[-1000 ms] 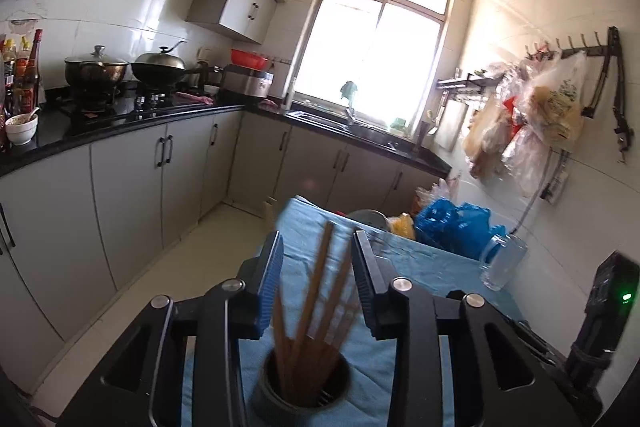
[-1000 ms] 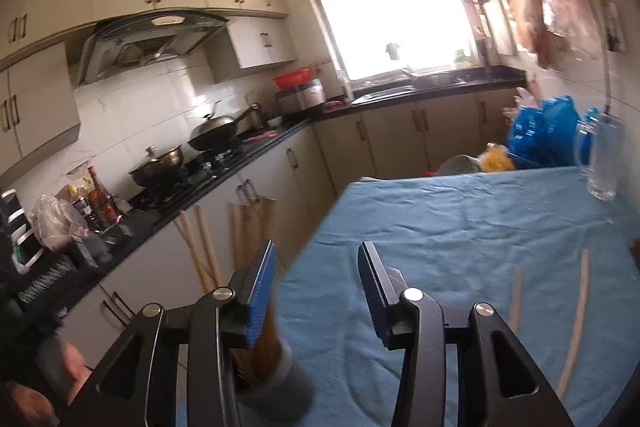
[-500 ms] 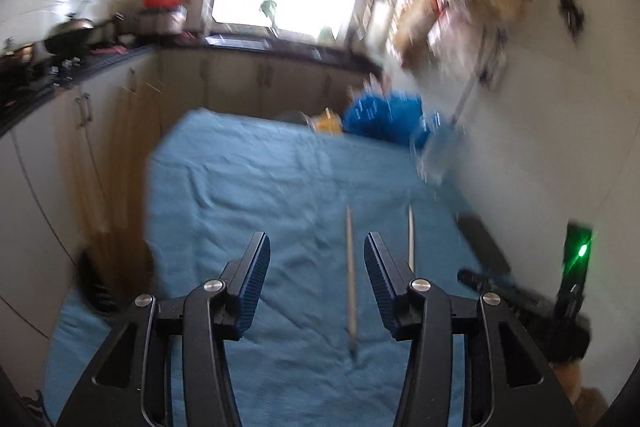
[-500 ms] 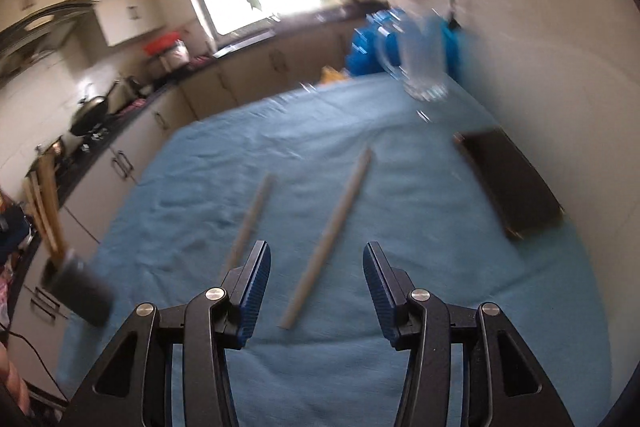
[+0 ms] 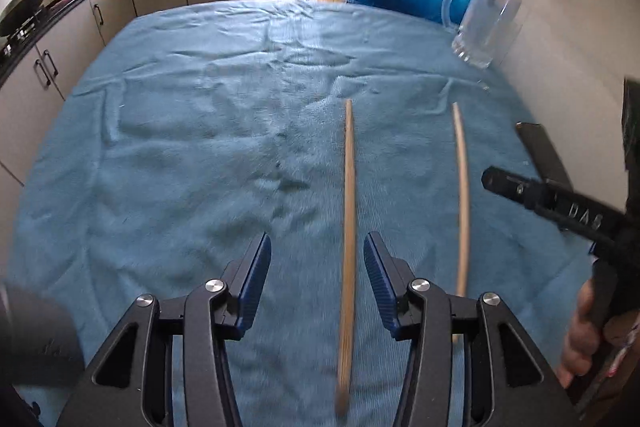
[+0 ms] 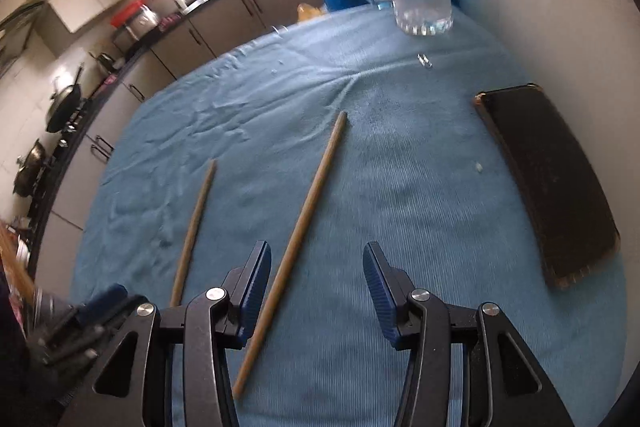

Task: Organize utensils

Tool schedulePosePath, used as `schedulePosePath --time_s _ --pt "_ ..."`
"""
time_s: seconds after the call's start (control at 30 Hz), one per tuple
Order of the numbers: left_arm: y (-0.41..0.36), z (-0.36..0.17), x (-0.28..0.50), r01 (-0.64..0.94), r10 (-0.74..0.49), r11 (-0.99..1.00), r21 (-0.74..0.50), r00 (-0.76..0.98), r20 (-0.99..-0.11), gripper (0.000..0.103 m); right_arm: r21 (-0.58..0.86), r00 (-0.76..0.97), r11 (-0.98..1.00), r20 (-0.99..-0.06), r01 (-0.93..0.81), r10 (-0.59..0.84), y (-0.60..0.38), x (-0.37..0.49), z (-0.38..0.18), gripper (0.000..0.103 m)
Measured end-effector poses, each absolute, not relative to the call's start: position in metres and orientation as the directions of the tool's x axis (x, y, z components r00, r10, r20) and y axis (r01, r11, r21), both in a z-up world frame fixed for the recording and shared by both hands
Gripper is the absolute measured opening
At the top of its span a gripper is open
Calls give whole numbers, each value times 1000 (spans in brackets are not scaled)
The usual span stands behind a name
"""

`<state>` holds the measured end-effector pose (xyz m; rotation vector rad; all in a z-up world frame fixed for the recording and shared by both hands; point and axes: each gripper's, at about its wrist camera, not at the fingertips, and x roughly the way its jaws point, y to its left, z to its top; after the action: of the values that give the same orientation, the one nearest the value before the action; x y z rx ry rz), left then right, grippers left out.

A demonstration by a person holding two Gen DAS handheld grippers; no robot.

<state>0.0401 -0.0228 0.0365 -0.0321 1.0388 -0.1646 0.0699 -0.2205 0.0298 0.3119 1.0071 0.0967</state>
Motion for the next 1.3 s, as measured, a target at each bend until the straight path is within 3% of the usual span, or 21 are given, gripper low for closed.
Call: schedulePosePath --time_s 0.13,0.2,0.27,0.33,0.37,0.5,0.87,1.03,1.3 --pt "-40 22 65 152 -115 987 -49 465 -878 47 253 466 965 -863 67 194 -211 100 22 49" --pt "-45 20 71 159 -97 987 -23 471 -877 46 220 461 973 -872 71 164 -206 104 22 44" --pt "-50 21 74 176 -88 984 -3 476 -875 42 181 449 981 -884 73 130 -202 109 21 30" --pt "-53 22 74 178 -80 984 9 488 -869 18 176 443 982 -887 68 128 -199 113 21 16" --pt "-53 23 73 177 -80 984 9 490 -868 11 181 437 981 -889 65 135 -199 113 20 11" --pt "-44 25 67 168 -114 985 -38 473 -873 7 163 426 985 -896 47 128 -197 106 21 11" --pt "11 21 -28 80 -357 932 -353 368 -859 7 153 341 984 -924 -89 174 -222 -6 19 11" --pt "5 23 -52 104 -324 946 -308 390 -862 7 124 323 986 -934 -109 153 -228 -49 20 11" --pt "-1 25 -44 136 -295 955 -264 327 -898 7 72 266 991 -959 -115 100 -220 -42 21 12"
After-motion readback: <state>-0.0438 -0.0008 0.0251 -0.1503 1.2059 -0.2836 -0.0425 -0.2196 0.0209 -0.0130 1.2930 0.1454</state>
